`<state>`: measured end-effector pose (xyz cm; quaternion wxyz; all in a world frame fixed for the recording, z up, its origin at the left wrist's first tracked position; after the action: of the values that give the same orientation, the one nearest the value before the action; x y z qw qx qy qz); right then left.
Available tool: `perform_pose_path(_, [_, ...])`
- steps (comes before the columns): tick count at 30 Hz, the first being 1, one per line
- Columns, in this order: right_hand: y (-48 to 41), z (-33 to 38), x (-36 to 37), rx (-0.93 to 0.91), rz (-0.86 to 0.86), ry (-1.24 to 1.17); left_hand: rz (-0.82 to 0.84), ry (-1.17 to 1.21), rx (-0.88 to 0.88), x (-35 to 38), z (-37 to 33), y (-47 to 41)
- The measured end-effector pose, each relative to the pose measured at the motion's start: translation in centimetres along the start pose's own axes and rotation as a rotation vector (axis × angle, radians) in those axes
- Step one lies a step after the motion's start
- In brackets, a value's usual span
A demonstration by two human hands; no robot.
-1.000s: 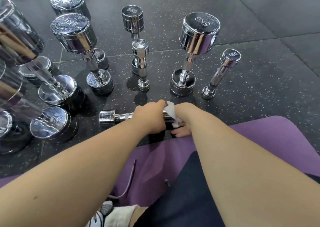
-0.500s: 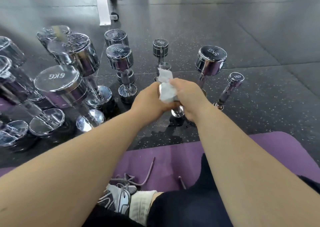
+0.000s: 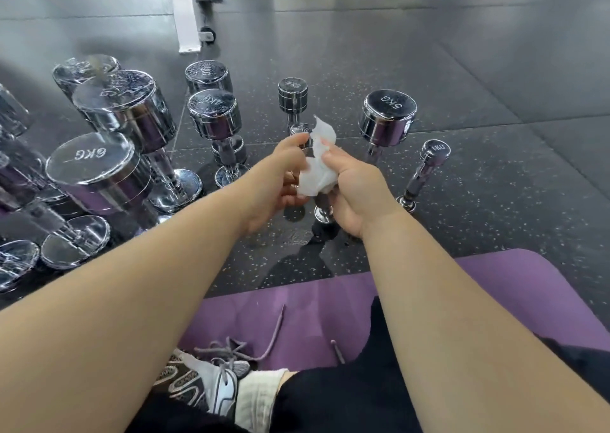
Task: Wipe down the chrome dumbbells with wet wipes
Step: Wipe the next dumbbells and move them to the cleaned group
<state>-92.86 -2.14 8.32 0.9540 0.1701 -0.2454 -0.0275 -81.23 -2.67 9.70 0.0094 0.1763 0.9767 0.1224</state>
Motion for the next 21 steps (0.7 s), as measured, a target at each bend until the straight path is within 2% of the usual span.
perform_pose_path(2, [-0.4,-0.1,0.0,0.032,0.033,0.050,-0.054,-0.154,0.002,0.3,-0.1,-0.4])
perform_pose_path(4, [-0.5,-0.4,0.2,0.063,0.103,0.069,-0.258,-0.297,0.046,0.0,0.5,-1.3])
perform_pose_path(6, [-0.4,-1.1,0.8,0.077,0.203,0.005,-0.461,-0.273,0.096,-0.7,0.8,-1.7])
perform_pose_path(8, [-0.7,-2.0,0.9,0.093,0.210,-0.048,-0.552,-0.308,0.091,-1.5,0.9,-1.7])
perform_pose_path(9, [-1.1,-2.5,0.7,0.068,0.169,0.068,-0.575,-0.343,0.095,-1.9,1.1,-1.6])
perform_pose_path(11, [-1.6,-3.4,0.3,-0.023,0.070,0.626,-0.607,-0.335,0.121,-2.8,1.7,-1.5])
perform_pose_path(13, [-2.1,-4.5,0.0,-0.099,-0.028,1.088,-0.609,-0.277,0.143,-2.9,2.0,-1.6])
perform_pose_path(14, [-2.5,-4.7,-0.2,-0.156,-0.109,1.152,-0.585,-0.243,0.155,-2.7,2.0,-1.8])
perform_pose_path(16, [-3.2,-4.7,-1.0,-0.255,-0.276,1.098,-0.499,-0.196,0.205,-1.9,1.9,-1.9])
perform_pose_path(17, [-3.5,-4.6,-1.5,-0.284,-0.308,1.071,-0.453,-0.212,0.231,-1.5,1.7,-1.8])
perform_pose_path(19, [-3.4,-4.3,-2.1,-0.306,-0.253,1.099,-0.366,-0.318,0.245,-0.7,1.3,-1.4])
perform_pose_path(21, [-2.9,-3.8,-1.9,-0.325,-0.191,1.184,-0.312,-0.556,0.297,-0.4,0.9,-0.9])
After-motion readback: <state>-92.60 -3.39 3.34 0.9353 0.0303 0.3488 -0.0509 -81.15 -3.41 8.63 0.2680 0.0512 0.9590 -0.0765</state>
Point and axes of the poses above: each hand's wrist, its own y-axis away from the middle knuckle, its own x-axis out of the palm, z = x × y, the point moved 3 cm from there along -y, towards the middle knuckle, and after that the axes turned 2 degrees about x, right-handed, at the moved point
